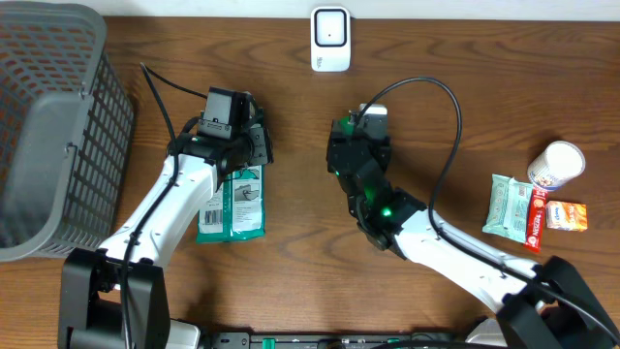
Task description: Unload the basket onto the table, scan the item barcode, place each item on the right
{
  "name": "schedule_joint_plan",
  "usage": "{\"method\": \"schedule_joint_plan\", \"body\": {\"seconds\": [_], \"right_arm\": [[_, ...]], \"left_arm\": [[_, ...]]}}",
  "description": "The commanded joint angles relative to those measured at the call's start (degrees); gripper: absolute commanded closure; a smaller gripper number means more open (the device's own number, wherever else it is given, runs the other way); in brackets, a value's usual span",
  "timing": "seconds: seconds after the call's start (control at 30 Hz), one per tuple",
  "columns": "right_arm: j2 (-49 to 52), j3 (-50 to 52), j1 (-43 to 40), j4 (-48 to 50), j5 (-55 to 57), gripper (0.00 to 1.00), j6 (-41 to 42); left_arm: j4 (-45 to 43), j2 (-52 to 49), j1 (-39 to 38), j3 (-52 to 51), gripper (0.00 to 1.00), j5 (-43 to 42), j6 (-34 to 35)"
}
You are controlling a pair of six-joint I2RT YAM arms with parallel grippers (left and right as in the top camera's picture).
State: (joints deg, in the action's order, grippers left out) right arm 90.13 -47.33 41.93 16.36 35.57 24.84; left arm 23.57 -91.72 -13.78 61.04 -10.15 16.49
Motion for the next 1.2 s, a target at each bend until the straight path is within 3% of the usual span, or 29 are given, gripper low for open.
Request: {"method": "schedule_joint_plan", "body": {"seconds": [0.0, 0.07, 0.13, 0.47, 0.63, 0.8, 1.17], "right_arm": [[2.5, 0.9, 0.4, 3.0, 3.1, 0.65, -8.9], [4.2, 0.9, 0.4, 4.8, 3.1, 0.71, -12.2], [5.2, 0.9, 0.5, 6.1, 3.1, 0.99, -13.6], [10.2, 0.9, -1.2, 10.4, -1.8, 0.99, -7.2], [17.5, 0.9, -1.8, 20.9, -2.9, 0.95, -5.0], [23.2, 0.9, -1.8, 32.0, -2.9, 0.99, -5.6], [25.3, 0.9, -1.1, 29.9, -4.8, 0.98, -5.6]], "left_arm": [[-0.1, -0.4, -0.1, -0.8, 0.42, 0.6, -0.3], [-0.1, -0.4, -0.1, -0.8, 0.42, 0.6, -0.3], [-0.1, -0.4, -0.1, -0.8, 0.42, 0.6, -0.3], [-0.2, -0.4, -0.1, -0.8, 0.42, 0.6, -0.3], [-0.2, -0.4, -0.1, -0.8, 0.42, 0.8, -0.3], [-0.2, -0.4, -0.1, -0.8, 0.42, 0.8, -0.3], [-0.1, -0.4, -0.1, -0.8, 0.42, 0.8, -0.3]]}}
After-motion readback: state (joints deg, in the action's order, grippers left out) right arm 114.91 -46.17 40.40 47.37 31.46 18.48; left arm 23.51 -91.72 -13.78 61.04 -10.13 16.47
